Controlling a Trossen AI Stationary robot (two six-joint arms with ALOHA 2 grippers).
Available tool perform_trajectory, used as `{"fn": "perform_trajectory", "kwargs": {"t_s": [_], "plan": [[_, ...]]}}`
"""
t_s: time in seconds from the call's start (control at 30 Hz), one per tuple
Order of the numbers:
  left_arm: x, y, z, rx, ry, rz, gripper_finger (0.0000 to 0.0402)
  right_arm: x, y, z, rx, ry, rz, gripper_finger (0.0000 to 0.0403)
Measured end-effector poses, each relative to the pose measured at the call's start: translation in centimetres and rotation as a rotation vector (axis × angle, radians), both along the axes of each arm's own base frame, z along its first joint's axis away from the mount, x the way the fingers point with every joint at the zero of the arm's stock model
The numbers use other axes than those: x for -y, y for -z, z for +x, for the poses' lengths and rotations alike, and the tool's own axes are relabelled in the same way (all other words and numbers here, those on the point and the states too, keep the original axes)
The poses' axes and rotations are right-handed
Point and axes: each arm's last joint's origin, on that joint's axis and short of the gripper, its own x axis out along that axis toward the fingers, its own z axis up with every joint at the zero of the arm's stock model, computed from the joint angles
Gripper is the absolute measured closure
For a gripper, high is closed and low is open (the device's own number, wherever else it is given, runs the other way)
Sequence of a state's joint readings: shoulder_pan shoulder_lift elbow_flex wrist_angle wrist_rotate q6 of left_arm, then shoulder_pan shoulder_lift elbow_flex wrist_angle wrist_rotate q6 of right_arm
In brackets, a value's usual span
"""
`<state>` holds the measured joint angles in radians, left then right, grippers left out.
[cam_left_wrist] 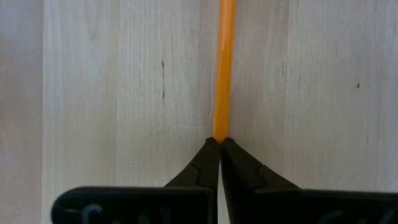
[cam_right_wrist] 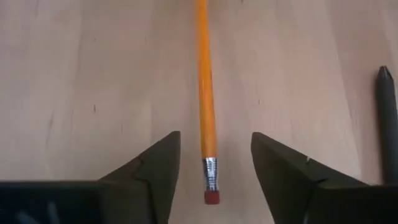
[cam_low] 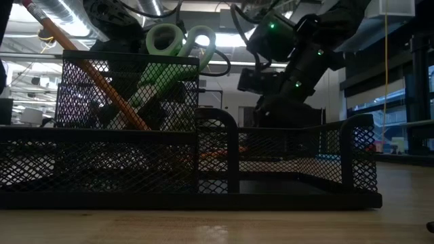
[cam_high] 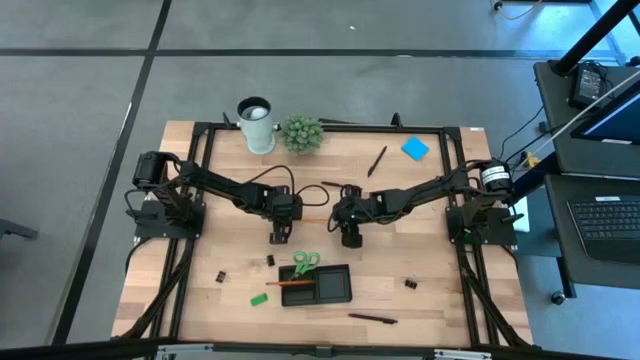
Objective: Pick and place office supplies into organizer
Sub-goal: Put the orange pencil into the black desk organizer
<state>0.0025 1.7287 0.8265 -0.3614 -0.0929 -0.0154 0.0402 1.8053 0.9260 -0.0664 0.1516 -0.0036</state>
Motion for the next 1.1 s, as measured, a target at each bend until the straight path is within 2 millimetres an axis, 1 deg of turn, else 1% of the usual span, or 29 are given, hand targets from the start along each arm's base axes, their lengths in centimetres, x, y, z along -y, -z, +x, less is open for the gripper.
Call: {"fn": "perform_trajectory", "kwargs": {"t_s": [0.5,0.77,1.1], "plan": [[0.02,0.00,0.00,0.001,-0.012,-0.004,0.0398,0.11,0.16,-0.20,-0.031,-0.033,-0.002,0.0305],[0.02,0.00,-0.01,0.001,-0.014,-0.005,0.0398,0.10,0.19,-0.22,-0.034,-0.032,-0.001,0.0379],[0.02,0.00,-0.01,0.001,-0.014,-0.005,0.0397,0.09,0.21,-0.22,-0.034,-0.029,0.001,0.0377]]}}
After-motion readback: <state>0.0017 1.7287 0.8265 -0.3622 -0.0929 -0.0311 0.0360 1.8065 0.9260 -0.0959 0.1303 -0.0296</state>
